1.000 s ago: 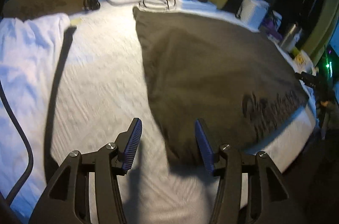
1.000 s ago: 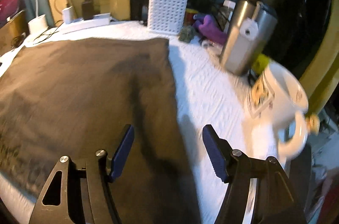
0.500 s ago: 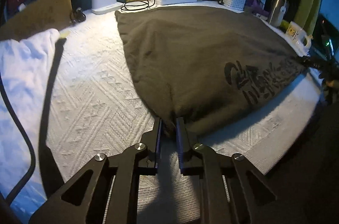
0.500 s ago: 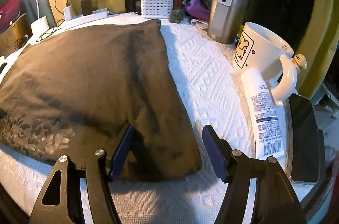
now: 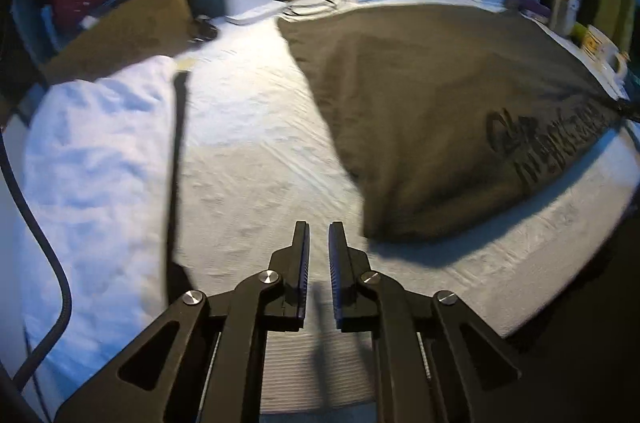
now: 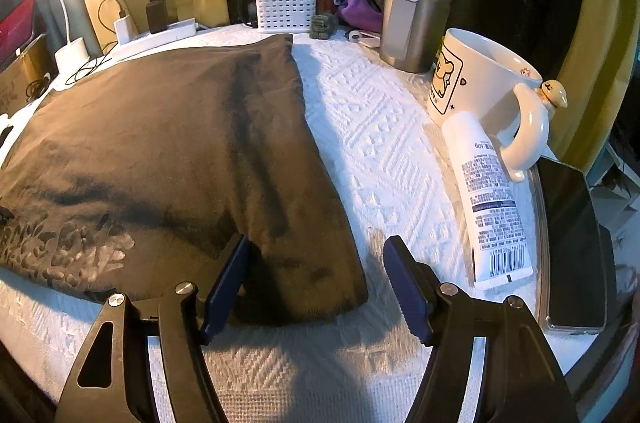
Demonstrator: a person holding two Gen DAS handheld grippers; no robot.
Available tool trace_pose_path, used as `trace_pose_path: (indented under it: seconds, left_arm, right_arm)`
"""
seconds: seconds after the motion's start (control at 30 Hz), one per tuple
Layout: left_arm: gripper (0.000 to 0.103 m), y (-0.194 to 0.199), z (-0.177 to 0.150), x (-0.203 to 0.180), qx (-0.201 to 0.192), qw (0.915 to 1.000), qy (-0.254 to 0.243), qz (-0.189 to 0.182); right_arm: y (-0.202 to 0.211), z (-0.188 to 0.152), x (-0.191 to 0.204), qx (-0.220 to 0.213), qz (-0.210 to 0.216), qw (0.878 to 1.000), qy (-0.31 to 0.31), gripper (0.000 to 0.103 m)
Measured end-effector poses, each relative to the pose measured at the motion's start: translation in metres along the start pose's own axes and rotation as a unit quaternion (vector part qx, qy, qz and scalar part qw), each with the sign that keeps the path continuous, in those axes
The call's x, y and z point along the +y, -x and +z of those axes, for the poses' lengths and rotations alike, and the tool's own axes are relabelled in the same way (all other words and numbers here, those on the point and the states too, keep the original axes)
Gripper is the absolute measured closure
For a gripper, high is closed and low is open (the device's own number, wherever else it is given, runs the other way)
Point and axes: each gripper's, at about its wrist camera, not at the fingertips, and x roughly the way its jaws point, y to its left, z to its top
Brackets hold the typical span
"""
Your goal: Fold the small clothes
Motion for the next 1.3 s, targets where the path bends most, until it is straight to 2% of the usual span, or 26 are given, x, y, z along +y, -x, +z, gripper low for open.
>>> trace_pose_path:
  seconds: [0.07, 0.2, 0.33, 0.43, 0.6, 0.73, 0.9, 1.0, 1.17, 1.3]
  left_arm:
    - [0.092, 0.007, 0.006, 0.003, -0.018, 0.9998, 0.005, -0.001]
    - [0.062, 0.012, 0.024, -0.01, -0.052, 0.9978, 0.004, -0.041]
    - [0.061, 0.006, 0.047, -0.039, -0.077, 0.9927, -0.012, -0.093]
    - [0.06, -0.001, 0.069, -0.058, -0.094, 0.9874, 0.004, -0.127]
    - [0.06, -0.006, 0.1, -0.079, -0.121, 0.981, 0.007, -0.152]
    - [0.06, -0.006, 0.117, -0.088, -0.137, 0.9756, 0.036, -0.167]
    - [0.05, -0.003, 0.121, -0.098, -0.155, 0.9745, 0.025, -0.16]
    - [0.049, -0.003, 0.12, -0.097, -0.155, 0.9761, 0.023, -0.151]
    - [0.049, -0.009, 0.114, -0.087, -0.149, 0.9793, 0.034, -0.133]
    - [0.049, -0.016, 0.11, -0.076, -0.141, 0.9814, 0.046, -0.122]
  right_arm:
    - [0.0, 0.0, 0.0, 0.0, 0.0, 1.0, 0.001, 0.032]
    - [0.001, -0.001, -0.002, 0.001, 0.0, 1.0, -0.002, 0.032]
    - [0.004, -0.005, -0.005, 0.001, -0.002, 1.0, -0.004, 0.032]
    - [0.008, -0.008, -0.01, 0.003, -0.007, 1.0, -0.008, 0.031]
    - [0.011, -0.013, -0.017, -0.004, 0.0, 1.0, -0.027, 0.031]
    - [0.017, -0.015, -0.021, -0.01, 0.006, 0.999, -0.046, 0.031]
    - [0.029, -0.021, -0.022, -0.012, 0.038, 0.997, -0.067, 0.029]
    - [0.035, -0.022, -0.016, -0.009, 0.064, 0.995, -0.075, 0.028]
    - [0.035, -0.025, -0.008, 0.003, 0.144, 0.984, -0.107, 0.026]
    - [0.029, -0.023, -0.001, 0.005, 0.15, 0.982, -0.114, 0.019]
